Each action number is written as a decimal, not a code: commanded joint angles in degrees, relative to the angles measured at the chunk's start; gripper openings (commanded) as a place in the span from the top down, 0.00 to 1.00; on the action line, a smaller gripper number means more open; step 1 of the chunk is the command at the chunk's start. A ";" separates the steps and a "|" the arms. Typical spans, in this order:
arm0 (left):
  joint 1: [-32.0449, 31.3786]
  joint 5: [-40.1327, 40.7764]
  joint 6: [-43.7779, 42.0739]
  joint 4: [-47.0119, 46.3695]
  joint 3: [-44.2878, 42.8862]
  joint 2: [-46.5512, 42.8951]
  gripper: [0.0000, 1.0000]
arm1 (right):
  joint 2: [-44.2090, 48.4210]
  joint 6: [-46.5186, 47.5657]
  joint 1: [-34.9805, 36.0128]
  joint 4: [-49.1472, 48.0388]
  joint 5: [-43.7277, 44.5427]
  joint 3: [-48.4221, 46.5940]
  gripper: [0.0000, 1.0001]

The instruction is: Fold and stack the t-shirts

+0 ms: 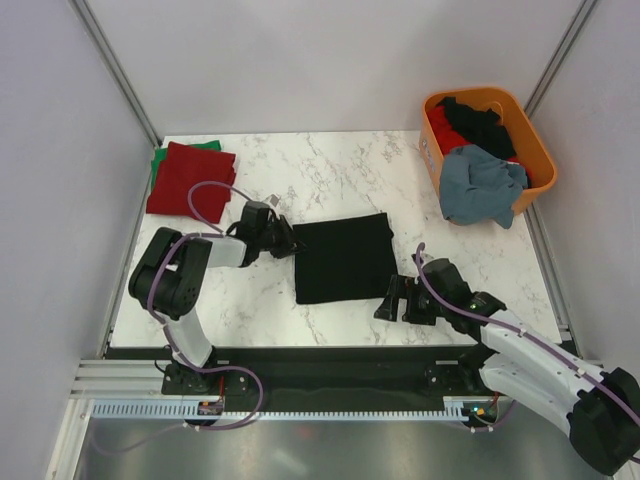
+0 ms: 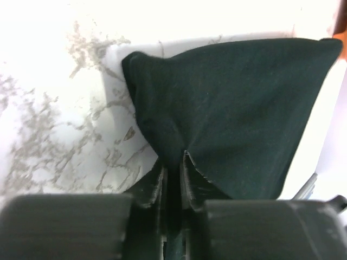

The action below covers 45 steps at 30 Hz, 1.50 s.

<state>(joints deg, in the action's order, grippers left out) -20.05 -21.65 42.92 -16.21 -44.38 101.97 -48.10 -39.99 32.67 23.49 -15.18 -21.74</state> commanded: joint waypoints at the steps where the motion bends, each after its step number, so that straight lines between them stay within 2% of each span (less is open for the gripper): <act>1: -0.25 -1.55 0.33 0.74 -0.52 2.08 0.90 | -0.50 -3.24 1.69 -7.11 -0.46 2.22 0.04; 2: -0.25 -1.73 -0.54 1.61 -1.31 2.35 0.96 | -0.59 -4.12 2.40 -8.36 -0.29 2.66 0.04; 3: -0.16 -1.56 -1.34 2.92 -2.37 2.35 0.98 | -0.42 -5.09 3.19 -9.85 0.41 3.36 0.05; 6: 0.71 0.37 -5.11 9.25 -6.41 0.34 0.98 | 0.98 -9.13 7.93 -17.23 2.16 6.35 0.05; 10: 3.79 3.01 -9.25 19.26 -12.30 -2.30 0.98 | 5.02 -14.67 16.18 -26.80 8.75 11.27 0.05; 13: 6.86 4.33 -10.40 24.81 -16.69 -3.97 0.98 | 6.35 -15.47 19.27 -26.91 14.82 12.15 0.05; 18: 9.94 7.75 -15.40 33.86 -24.42 -4.86 0.98 | 3.37 -14.42 19.28 -27.96 15.45 11.89 0.05; 23: 14.50 9.95 -20.31 43.51 -37.07 -1.17 0.98 | 2.13 -13.98 19.28 -29.81 15.36 12.42 0.05; 32: 22.51 10.31 -22.34 48.28 -52.02 3.84 0.98 | 3.36 -13.63 19.19 -32.27 12.98 13.91 0.05; 40: 24.36 13.47 -29.11 53.91 -67.65 8.06 0.98 | 3.54 -13.19 19.19 -33.68 11.84 14.44 0.04; 45: 25.59 15.32 -31.58 58.03 -74.35 10.87 0.98 | 4.24 -13.27 19.28 -34.21 11.40 15.06 0.04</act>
<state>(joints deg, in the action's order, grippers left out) 4.36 -8.16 16.05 39.68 -113.27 112.03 -44.73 -53.76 51.66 -7.75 -3.16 -7.07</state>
